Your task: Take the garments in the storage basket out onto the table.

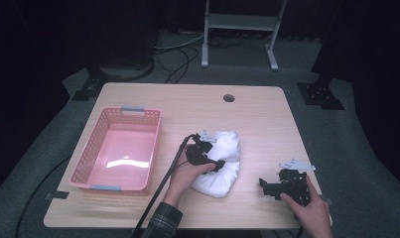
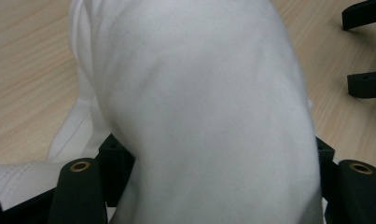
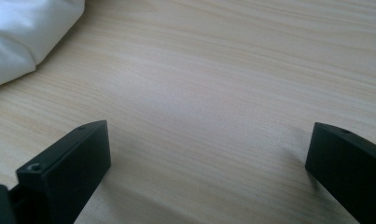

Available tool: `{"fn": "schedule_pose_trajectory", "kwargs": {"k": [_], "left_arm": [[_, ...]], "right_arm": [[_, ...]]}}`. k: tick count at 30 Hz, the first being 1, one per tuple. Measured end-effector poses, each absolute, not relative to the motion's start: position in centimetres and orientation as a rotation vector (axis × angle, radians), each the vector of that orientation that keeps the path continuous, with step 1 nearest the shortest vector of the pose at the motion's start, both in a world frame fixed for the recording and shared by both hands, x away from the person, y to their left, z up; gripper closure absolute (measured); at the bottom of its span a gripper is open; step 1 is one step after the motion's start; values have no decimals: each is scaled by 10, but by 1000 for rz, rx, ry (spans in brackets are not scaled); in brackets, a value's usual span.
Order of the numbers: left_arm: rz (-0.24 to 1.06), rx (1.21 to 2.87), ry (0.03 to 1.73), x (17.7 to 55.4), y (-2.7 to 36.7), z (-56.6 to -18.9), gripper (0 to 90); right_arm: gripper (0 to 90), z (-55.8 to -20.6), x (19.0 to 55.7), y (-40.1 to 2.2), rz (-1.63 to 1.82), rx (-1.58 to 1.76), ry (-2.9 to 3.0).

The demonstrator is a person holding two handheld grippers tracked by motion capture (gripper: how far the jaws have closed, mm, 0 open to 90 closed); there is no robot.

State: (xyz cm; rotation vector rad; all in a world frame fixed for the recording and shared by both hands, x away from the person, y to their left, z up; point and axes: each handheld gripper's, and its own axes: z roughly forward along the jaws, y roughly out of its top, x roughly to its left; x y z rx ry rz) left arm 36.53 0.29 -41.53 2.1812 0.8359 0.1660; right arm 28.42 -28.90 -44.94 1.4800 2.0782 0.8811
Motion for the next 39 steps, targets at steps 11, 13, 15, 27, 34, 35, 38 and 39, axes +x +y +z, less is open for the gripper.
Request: {"fn": "schedule_pose_trajectory", "kwargs": {"k": [11,13,15,27,34,35,38,39], "left_arm": [[177,2183,838,365,2,-416,223],[181,2187,835,365,1,-416,212],[184,2193,832,365,1,-416,203],[184,2179,866,366,3,-415,109],[186,2186,852,365,2,-415,24],[184,2185,847,365,2,-414,30],[185,2179,844,365,3,-414,30],[188,2179,840,365,3,-414,30]], "right_arm": [[0,-449,284,-289,882,1480,2078],[0,-449,284,-289,881,1480,2078],[0,-449,284,-289,882,1480,2078],[0,-449,284,-289,881,1481,2078],[0,-449,284,-289,882,1481,2078],[0,-449,284,-289,882,1480,2078],[0,-449,284,-289,882,1481,2078],[0,-449,284,-289,882,1480,2078]]}}
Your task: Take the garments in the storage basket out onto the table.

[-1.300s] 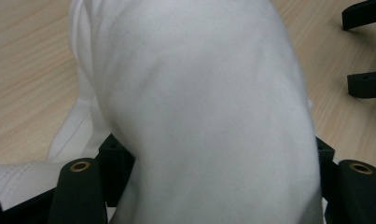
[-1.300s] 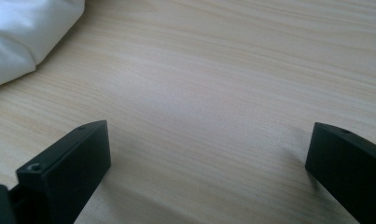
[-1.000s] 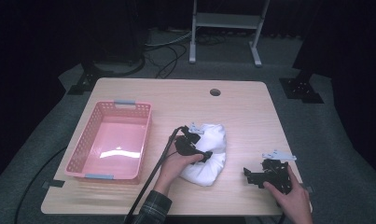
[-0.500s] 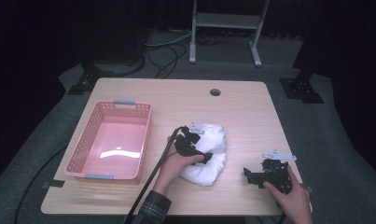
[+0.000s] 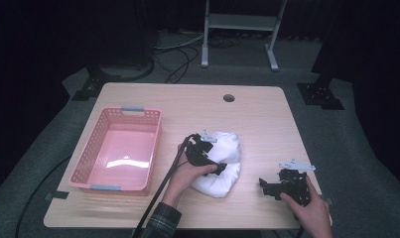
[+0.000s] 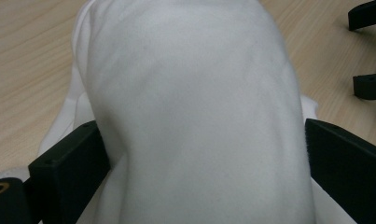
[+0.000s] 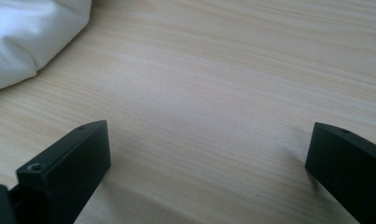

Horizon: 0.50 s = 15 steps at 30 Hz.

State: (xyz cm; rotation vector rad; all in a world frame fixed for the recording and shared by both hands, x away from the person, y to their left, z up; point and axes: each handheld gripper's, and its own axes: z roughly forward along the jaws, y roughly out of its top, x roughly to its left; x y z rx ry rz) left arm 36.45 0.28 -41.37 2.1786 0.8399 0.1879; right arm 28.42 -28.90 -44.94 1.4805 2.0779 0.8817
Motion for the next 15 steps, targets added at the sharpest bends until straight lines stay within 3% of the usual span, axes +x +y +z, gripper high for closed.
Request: {"fn": "schedule_pose_trajectory", "kwargs": {"k": [7,15], "left_arm": [[288,2131,809,360,2,-408,30],[280,1984,764,355,10,-394,30]], "right_arm": [[0,-449,284,-289,882,1480,2078],[0,-449,284,-289,882,1481,2078]]}}
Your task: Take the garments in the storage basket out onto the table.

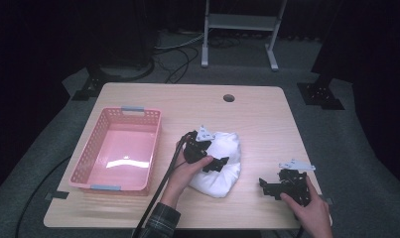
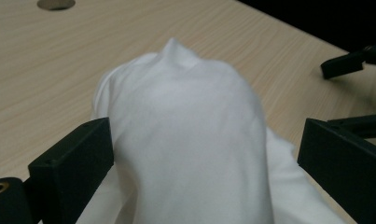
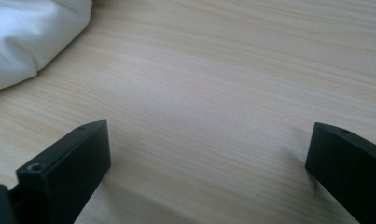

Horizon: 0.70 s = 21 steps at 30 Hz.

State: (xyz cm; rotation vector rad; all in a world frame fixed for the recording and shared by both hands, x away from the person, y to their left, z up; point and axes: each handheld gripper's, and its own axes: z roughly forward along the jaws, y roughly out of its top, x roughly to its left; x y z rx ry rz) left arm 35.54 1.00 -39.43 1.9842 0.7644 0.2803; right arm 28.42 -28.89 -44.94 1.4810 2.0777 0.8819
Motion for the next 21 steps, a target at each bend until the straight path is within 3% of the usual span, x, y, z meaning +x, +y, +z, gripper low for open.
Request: {"fn": "schedule_pose_trajectory", "kwargs": {"k": [10,21], "left_arm": [[330,1787,708,348,27,-379,29],[401,1685,657,329,46,-367,28]], "right_arm": [[0,-449,284,-289,882,1479,2078],[0,-449,284,-289,882,1480,2078]]}}
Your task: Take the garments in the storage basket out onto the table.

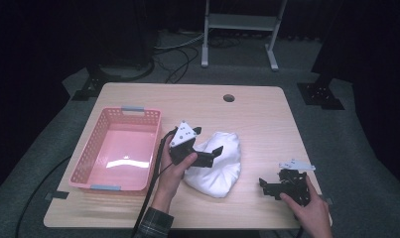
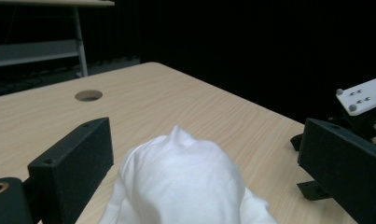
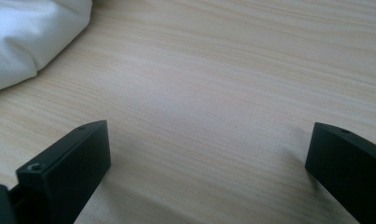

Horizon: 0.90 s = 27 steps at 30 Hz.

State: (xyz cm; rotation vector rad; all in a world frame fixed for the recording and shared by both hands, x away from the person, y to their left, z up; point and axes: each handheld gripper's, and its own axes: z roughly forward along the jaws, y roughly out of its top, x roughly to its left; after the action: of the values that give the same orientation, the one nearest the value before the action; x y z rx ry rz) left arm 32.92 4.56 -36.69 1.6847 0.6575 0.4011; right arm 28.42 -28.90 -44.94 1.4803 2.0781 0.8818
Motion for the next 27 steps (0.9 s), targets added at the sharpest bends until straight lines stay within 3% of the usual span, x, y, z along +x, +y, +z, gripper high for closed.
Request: {"fn": "schedule_pose_trajectory", "kwargs": {"k": [27], "left_arm": [[416,1608,624,288,75,-402,27]], "right_arm": [[0,-449,284,-289,882,1480,2078]]}}
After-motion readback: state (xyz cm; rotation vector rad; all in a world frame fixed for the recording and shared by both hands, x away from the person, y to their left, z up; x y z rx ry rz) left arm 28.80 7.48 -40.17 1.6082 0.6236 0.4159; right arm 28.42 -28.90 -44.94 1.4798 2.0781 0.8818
